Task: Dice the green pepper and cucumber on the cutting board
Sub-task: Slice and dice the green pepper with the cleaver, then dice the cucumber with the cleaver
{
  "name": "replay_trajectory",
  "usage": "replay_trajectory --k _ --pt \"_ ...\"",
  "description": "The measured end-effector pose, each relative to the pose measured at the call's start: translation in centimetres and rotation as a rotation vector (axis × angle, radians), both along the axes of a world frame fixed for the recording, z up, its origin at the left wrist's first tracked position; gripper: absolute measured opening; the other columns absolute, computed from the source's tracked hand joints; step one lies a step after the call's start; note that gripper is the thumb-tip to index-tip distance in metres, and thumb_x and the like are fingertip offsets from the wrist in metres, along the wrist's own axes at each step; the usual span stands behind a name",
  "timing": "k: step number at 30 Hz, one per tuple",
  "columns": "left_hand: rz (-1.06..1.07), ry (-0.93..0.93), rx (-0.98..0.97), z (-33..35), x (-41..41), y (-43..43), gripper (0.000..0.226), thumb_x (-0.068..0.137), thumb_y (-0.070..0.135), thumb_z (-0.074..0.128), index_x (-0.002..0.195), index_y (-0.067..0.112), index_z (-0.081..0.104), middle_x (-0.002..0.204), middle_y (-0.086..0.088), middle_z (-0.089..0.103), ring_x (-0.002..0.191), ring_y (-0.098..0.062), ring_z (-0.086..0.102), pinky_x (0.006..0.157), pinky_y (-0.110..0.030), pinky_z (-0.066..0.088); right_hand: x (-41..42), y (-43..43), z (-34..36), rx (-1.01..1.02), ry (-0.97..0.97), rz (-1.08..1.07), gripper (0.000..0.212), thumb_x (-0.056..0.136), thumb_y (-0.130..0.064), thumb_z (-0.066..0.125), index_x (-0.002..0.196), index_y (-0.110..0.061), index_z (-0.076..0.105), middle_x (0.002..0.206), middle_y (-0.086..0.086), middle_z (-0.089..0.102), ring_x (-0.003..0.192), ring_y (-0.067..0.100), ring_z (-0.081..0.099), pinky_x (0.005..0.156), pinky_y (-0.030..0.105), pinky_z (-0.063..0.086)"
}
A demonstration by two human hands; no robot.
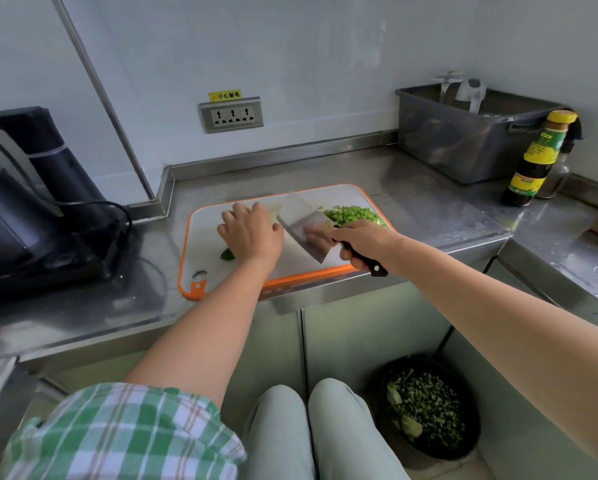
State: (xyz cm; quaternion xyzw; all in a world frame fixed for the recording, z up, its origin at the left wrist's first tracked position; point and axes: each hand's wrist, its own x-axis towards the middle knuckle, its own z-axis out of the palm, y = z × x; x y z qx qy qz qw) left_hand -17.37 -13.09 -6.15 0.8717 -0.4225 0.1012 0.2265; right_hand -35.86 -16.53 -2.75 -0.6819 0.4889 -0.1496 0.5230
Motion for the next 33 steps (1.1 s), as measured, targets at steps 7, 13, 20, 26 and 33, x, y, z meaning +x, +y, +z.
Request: replay_trajectory --k 7,13,20,26,33 --pt "0.049 0.112 0.214 -1.7 3.4 3.1 0.030 0.089 0.020 0.057 0.118 0.013 0.061 0.122 -0.015 0.057 0.115 -0.036 0.050 0.090 -0.039 0.042 -0.3 -0.7 -1.5 -0.105 0.189 -0.044 0.029 0.097 -0.032 0.043 0.097 -0.006 0.058 0.063 0.007 0.052 0.041 0.019 0.037 0.042 0.021 0.030" --pt "-0.032 0.414 0.023 -0.5 2.4 3.3 0.035 0.088 0.034 0.060 0.065 0.008 0.059 0.072 -0.015 0.064 0.079 -0.036 0.061 0.059 -0.030 0.038 0.5 -0.1 -0.6 -0.204 0.058 -0.107 0.017 0.096 -0.015 0.038 0.108 -0.006 0.047 0.062 0.009 0.060 0.037 0.022 0.043 0.044 0.026 0.035" --pt "-0.029 0.707 -0.052 -1.1 1.7 3.2 0.038 0.073 0.043 0.078 0.069 0.006 0.069 0.070 -0.007 0.071 0.073 -0.026 0.070 0.075 -0.032 0.056 2.8 1.6 0.3 -0.217 0.208 0.030 0.029 0.097 -0.016 0.035 0.091 0.006 0.052 0.069 0.017 0.067 0.038 0.020 0.052 0.041 0.021 0.044" --pt "-0.041 0.650 -0.025 -1.4 1.9 3.5 0.044 0.081 0.045 0.070 0.053 0.014 0.057 0.059 -0.003 0.059 0.064 -0.026 0.059 0.059 -0.026 0.039 4.3 1.7 0.3 -0.341 0.431 0.111 0.030 0.089 -0.014 0.040 0.066 0.002 0.053 0.058 0.017 0.062 0.043 0.024 0.053 0.048 0.025 0.046" --pt "-0.025 0.656 -0.066 -1.5 2.2 2.6 0.057 0.076 0.065 0.065 0.072 0.008 0.065 0.070 -0.006 0.067 0.071 -0.027 0.064 0.054 -0.027 0.039 5.4 1.0 -0.1 -0.475 0.619 0.184 0.012 0.083 0.000 0.045 0.074 -0.001 0.053 0.058 0.012 0.058 0.052 0.026 0.055 0.047 0.025 0.043"
